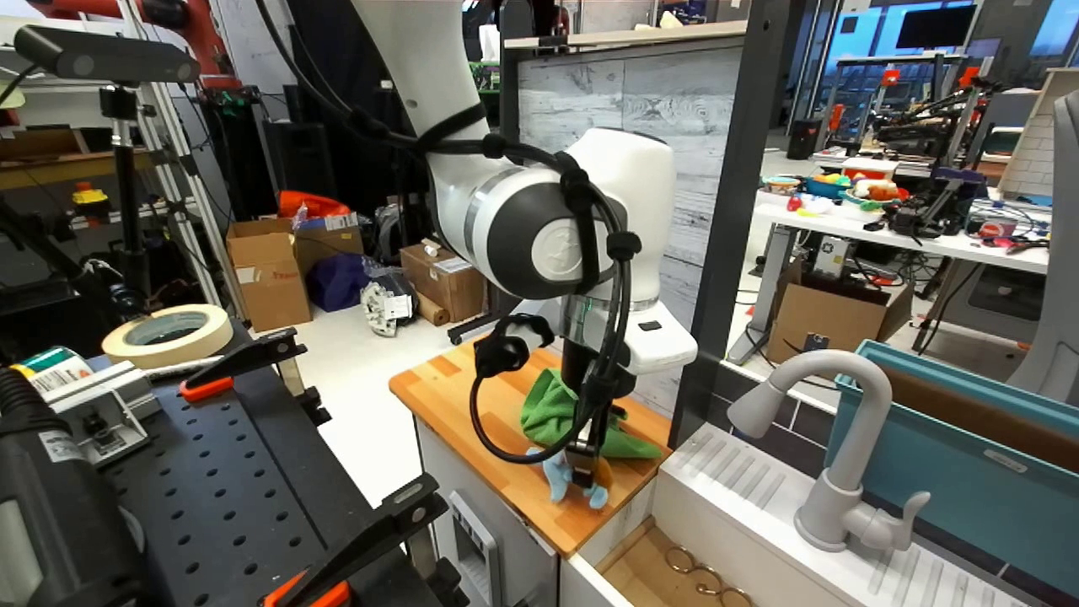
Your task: Move the plushy to the right
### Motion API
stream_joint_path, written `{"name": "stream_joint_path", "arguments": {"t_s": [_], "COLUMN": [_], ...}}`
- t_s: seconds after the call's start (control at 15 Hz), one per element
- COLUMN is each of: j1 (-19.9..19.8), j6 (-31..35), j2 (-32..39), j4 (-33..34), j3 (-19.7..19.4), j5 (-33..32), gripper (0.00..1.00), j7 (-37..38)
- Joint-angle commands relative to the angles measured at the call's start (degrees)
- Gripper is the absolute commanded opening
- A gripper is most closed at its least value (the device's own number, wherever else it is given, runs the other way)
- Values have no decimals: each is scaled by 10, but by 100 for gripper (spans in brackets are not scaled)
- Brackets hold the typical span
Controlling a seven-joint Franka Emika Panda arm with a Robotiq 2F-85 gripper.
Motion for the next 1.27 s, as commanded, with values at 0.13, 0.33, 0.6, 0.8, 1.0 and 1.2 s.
{"name": "stream_joint_path", "arguments": {"t_s": [0.13, 0.33, 0.6, 0.8, 1.0, 1.2], "j1": [13, 11, 10, 15, 18, 22], "j6": [-11, -9, 4, -35, -28, -29], "j2": [22, 17, -9, -71, -40, -57], "j4": [36, 35, 16, -29, 1, -15], "j3": [-10, -7, 3, 25, 19, 19], "j5": [10, 11, 15, 14, 8, 7], "gripper": [50, 71, 98, 100, 100, 100], "j7": [16, 17, 11, -3, 6, 6]}}
